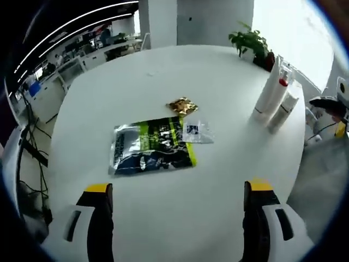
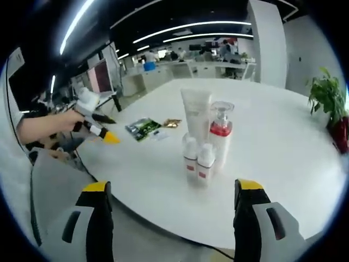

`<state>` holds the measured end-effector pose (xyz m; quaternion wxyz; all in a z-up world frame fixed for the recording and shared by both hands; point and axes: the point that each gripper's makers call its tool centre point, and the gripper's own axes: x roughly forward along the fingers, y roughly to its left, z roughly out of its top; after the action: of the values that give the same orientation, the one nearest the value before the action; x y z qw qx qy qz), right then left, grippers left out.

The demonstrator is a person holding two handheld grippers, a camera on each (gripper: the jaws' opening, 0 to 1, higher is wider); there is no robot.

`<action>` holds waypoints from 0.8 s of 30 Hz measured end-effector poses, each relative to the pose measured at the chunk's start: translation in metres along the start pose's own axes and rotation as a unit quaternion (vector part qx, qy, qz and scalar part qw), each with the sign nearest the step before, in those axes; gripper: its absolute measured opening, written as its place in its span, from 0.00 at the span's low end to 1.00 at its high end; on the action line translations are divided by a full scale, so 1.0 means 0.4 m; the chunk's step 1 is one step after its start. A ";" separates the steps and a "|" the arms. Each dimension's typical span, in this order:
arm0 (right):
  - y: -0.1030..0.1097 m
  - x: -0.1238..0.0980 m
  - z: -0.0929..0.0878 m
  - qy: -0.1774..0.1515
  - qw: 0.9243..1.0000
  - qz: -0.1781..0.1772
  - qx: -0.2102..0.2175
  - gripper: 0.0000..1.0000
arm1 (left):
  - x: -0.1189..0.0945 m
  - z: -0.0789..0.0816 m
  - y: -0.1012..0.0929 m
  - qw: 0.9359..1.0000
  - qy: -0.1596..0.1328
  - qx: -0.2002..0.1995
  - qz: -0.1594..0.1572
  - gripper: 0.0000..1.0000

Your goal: Arrange the skincare products in the storage area until every visible bottle or jar stands upright without overlapping.

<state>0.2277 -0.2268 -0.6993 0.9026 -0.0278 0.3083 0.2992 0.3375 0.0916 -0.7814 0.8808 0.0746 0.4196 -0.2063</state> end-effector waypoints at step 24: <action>-0.012 0.001 -0.005 0.010 1.000 -0.015 0.009 0.92 | 0.149 0.079 0.115 0.953 0.020 -0.250 0.171 0.95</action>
<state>0.2296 -0.2312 -0.7019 0.9039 -0.0273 0.3199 0.2828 0.4132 0.1055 -0.8091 0.8848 -0.0728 0.4563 0.0602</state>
